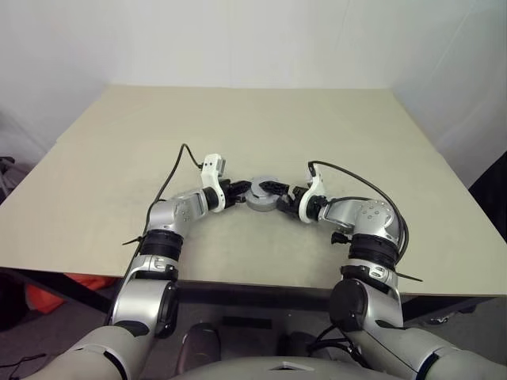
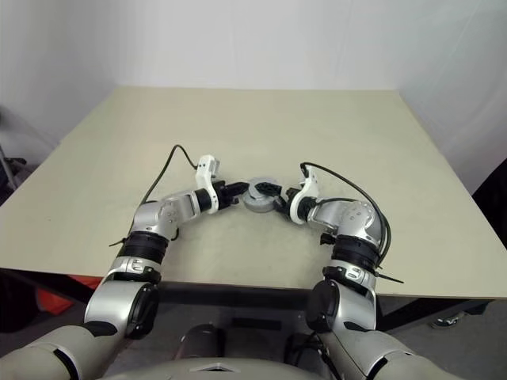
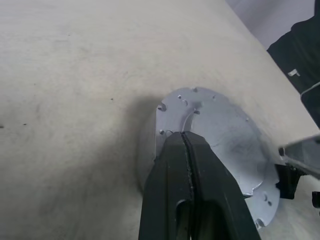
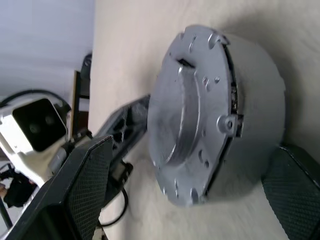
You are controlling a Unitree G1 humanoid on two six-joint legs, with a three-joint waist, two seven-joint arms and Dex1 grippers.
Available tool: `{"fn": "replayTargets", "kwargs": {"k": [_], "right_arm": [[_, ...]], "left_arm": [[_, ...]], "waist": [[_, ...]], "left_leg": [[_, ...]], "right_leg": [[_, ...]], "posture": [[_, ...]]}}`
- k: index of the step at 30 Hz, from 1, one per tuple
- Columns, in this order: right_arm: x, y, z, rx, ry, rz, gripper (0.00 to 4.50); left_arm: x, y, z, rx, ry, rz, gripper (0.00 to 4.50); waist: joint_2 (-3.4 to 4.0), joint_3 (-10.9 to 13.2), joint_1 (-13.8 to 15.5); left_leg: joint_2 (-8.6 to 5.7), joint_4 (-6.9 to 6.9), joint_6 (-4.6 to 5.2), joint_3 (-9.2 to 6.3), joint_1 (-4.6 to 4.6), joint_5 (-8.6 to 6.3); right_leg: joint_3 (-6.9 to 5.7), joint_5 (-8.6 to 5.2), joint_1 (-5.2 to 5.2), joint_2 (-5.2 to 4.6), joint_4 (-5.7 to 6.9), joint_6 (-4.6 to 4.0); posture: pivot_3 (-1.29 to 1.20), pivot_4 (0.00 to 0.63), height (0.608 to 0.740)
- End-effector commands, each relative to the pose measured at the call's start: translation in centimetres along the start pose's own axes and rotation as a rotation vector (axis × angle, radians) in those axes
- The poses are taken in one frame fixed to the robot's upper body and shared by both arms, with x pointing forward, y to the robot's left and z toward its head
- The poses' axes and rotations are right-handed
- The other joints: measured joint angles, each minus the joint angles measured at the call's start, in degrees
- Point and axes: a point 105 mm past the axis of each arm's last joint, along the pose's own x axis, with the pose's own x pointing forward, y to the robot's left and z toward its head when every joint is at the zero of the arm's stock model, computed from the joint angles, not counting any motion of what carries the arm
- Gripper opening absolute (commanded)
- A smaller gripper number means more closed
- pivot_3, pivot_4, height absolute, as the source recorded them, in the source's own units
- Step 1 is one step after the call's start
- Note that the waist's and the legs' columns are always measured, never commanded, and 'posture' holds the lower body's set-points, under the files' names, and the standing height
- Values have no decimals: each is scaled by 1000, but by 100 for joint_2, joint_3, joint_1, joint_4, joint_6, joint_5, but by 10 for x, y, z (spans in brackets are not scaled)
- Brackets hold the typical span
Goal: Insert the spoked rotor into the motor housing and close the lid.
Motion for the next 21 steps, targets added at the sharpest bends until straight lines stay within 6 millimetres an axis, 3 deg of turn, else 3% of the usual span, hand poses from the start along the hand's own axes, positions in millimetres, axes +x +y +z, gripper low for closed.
{"fn": "replayTargets", "kwargs": {"k": [1,3,5,11,12,18,21], "right_arm": [[14,24,9,-26,-32,75,4482],[19,26,10,-20,-33,83,4482],[21,27,10,-18,-33,86,4086],[23,23,11,-21,-31,67,2181],[22,22,13,-18,-37,65,2029],[21,19,20,-1,-57,46,2029],[17,28,32,65,-106,108,2029]], "left_arm": [[3,-2,-11,1,43,-1,0],[2,-1,-11,3,43,1,0],[2,-1,-11,6,44,3,0],[1,1,-11,11,44,9,0],[1,1,-11,11,44,10,0],[1,2,-9,15,35,15,0],[-2,6,0,-8,-19,22,0]], "waist": [[0,0,-5],[0,0,-8],[0,0,-4],[1,0,3],[0,1,5],[0,1,7],[0,1,7]], "left_leg": [[0,0,-3,0,0,2],[1,0,-8,0,1,5],[1,0,-11,0,0,6],[-1,-3,-6,0,-13,4],[-1,-4,-6,0,-12,4],[1,-4,-8,0,-10,5],[1,-4,-9,0,-9,6]], "right_leg": [[0,-6,-1,0,0,11],[0,-7,-2,0,4,12],[0,-7,-5,0,7,13],[0,13,-16,0,7,-23],[0,12,-15,1,7,-23],[0,11,-15,1,8,-22],[0,11,-15,2,8,-22]], "posture": [[0,0,740],[0,0,740],[0,0,740],[0,0,740],[0,0,740],[0,0,740],[0,0,740]]}}
